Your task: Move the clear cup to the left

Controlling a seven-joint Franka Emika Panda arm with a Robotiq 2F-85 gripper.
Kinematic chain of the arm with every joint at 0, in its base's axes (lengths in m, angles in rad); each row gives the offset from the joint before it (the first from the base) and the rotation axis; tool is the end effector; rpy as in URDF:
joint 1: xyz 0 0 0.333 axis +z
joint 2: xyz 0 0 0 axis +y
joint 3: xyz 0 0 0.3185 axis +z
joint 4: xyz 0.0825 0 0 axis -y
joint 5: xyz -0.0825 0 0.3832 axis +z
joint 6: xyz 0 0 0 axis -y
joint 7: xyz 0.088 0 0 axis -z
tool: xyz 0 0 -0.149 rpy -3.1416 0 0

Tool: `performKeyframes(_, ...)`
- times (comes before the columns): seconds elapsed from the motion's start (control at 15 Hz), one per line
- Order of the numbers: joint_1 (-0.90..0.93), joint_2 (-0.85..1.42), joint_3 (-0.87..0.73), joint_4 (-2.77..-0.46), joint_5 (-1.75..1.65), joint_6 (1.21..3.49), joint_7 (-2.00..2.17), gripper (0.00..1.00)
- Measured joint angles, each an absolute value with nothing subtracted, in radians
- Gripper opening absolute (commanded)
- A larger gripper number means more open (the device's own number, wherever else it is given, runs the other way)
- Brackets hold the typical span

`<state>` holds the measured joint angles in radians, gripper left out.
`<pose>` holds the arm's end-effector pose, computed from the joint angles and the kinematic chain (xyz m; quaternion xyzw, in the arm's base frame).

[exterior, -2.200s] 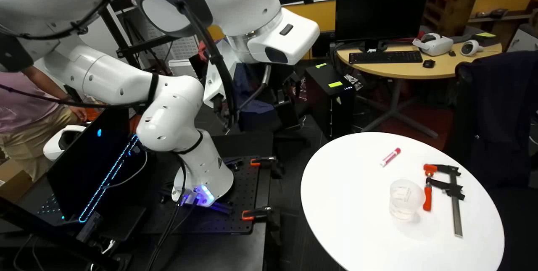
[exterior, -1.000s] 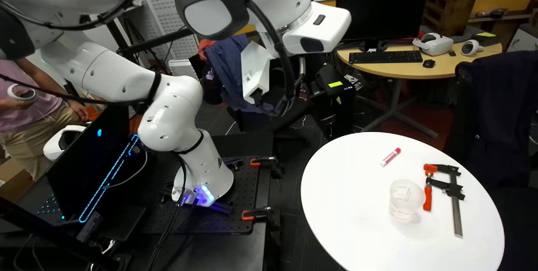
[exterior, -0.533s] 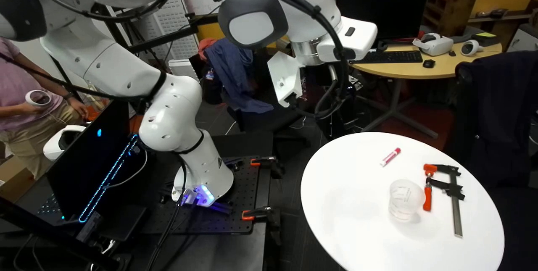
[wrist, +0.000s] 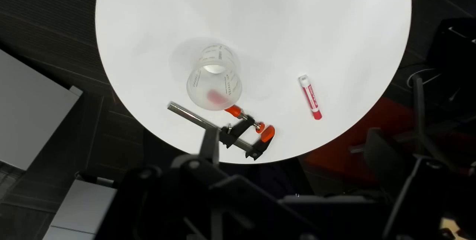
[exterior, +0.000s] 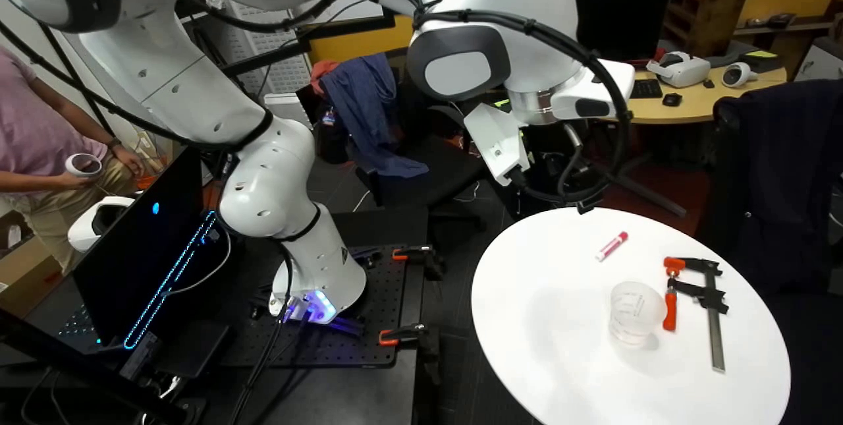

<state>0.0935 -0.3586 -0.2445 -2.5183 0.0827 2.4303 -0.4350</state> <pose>0.4507 -0.0642 0.3915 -0.9824 -0.1146 -0.1440 0.0337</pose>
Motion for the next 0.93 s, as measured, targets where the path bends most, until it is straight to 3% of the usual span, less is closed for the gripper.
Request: performKeyframes(0.93, 0.042, 0.057, -0.140, -2.322, 0.146, 2.549, -0.462, 1.00)
